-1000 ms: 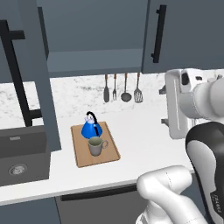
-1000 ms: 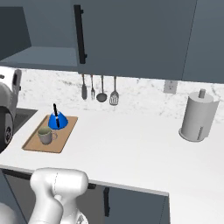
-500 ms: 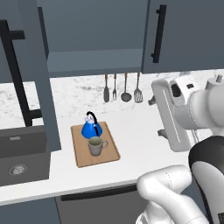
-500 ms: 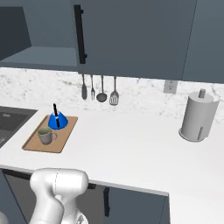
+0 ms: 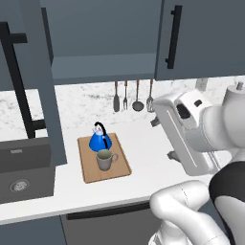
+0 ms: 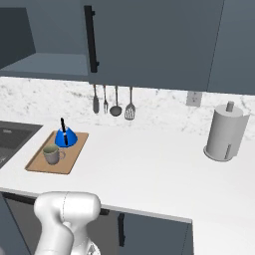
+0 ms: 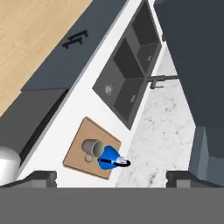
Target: Pick the kettle from the counter and place it on the tray. Then pick the mug from the cabinet and place it on the tray. Then close the cabinet doors.
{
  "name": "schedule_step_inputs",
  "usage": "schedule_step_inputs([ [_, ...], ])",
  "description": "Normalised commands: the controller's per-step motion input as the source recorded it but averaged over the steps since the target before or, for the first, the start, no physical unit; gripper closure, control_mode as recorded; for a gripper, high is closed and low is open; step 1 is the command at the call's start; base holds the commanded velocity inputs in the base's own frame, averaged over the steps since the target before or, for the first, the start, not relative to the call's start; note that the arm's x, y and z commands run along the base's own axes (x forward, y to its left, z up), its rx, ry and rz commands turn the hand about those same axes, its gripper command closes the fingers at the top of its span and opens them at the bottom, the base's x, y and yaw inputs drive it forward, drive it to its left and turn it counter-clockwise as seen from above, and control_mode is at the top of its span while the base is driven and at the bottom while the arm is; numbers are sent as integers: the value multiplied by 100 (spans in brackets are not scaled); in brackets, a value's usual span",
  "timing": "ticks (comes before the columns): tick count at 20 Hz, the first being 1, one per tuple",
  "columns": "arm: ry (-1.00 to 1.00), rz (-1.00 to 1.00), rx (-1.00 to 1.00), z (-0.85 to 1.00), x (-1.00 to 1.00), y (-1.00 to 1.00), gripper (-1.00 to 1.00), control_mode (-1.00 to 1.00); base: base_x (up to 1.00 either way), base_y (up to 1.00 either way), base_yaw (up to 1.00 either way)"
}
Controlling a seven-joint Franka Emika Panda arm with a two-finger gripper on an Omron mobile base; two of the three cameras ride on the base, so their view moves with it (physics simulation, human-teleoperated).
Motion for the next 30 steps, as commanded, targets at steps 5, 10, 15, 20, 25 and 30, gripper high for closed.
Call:
schedule_step_inputs([
  [5,-6,13,0,-7,-28,18,-100,-100,0,0,0],
  [10,-3,13,0,-4,-39,26,-100,-100,0,0,0],
  [15,-4,21,0,-1,-37,22,-100,-100,0,0,0],
  [20,-3,21,-3,-1,-29,24,-100,-100,0,0,0],
  [25,-4,18,-7,0,-31,22,-100,-100,0,0,0],
  [30,-5,18,-3,0,-29,24,-100,-100,0,0,0],
])
